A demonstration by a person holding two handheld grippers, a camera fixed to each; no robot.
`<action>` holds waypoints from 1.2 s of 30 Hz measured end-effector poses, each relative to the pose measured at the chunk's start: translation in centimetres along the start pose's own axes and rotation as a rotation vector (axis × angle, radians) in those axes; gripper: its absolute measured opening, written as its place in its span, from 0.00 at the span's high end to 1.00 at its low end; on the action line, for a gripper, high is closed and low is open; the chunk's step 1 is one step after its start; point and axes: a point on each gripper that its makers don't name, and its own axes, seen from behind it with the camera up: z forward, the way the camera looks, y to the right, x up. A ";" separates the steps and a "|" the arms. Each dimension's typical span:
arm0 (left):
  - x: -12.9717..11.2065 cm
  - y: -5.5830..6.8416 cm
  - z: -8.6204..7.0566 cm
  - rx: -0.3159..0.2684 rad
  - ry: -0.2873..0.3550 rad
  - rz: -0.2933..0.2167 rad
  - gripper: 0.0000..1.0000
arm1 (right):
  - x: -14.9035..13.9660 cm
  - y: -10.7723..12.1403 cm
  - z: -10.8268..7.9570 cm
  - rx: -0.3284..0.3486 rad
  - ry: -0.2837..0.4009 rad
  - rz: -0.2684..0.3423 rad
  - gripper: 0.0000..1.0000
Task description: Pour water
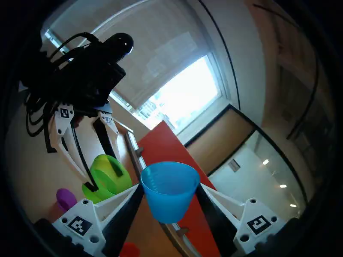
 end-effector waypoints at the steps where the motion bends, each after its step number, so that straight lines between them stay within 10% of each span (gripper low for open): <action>1: 0.0 0.0 0.0 0.000 0.000 0.001 0.14 | -0.1 0.0 -0.1 -0.001 -0.001 0.021 0.11; 24: -0.2 0.1 -0.3 0.006 -0.012 0.009 0.14 | -3.6 -1.9 -1.5 0.016 -0.115 0.625 0.11; 36: -0.4 0.2 -0.7 0.000 -0.029 0.014 0.14 | -4.4 -3.7 -2.7 0.076 -0.166 0.705 0.11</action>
